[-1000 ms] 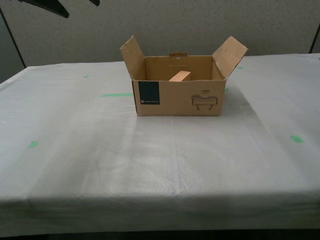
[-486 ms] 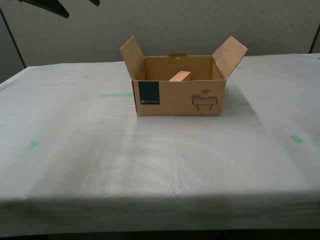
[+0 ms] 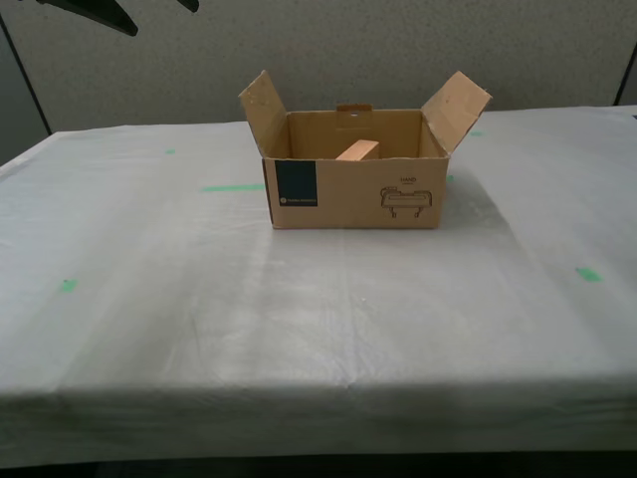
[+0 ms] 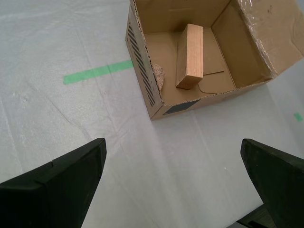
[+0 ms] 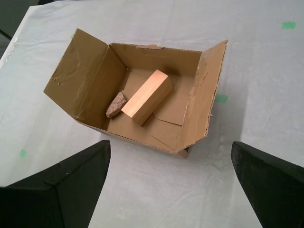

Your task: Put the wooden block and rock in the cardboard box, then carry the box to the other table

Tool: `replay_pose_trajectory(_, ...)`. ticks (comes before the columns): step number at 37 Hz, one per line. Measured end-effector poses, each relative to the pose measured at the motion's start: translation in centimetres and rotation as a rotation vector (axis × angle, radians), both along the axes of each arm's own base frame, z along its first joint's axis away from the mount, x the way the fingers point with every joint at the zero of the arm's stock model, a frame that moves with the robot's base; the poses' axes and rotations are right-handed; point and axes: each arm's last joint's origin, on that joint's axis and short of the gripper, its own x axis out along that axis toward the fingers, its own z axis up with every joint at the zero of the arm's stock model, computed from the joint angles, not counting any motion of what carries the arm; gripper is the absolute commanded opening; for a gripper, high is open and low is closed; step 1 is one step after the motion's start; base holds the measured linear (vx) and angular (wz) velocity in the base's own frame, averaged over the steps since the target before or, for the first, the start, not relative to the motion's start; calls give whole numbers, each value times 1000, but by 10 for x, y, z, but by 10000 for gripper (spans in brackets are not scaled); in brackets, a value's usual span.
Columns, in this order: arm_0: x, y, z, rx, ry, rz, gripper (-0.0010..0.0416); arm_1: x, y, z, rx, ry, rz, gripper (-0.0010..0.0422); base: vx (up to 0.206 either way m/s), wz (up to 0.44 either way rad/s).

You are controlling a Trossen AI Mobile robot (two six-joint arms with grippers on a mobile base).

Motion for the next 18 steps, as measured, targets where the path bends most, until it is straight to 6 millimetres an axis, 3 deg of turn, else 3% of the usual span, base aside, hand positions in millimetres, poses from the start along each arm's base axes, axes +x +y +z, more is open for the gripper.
replay_pose_trajectory(18,0,0,0,0,0,1,353,0,0,0,0,0,0,387,-9,-1)
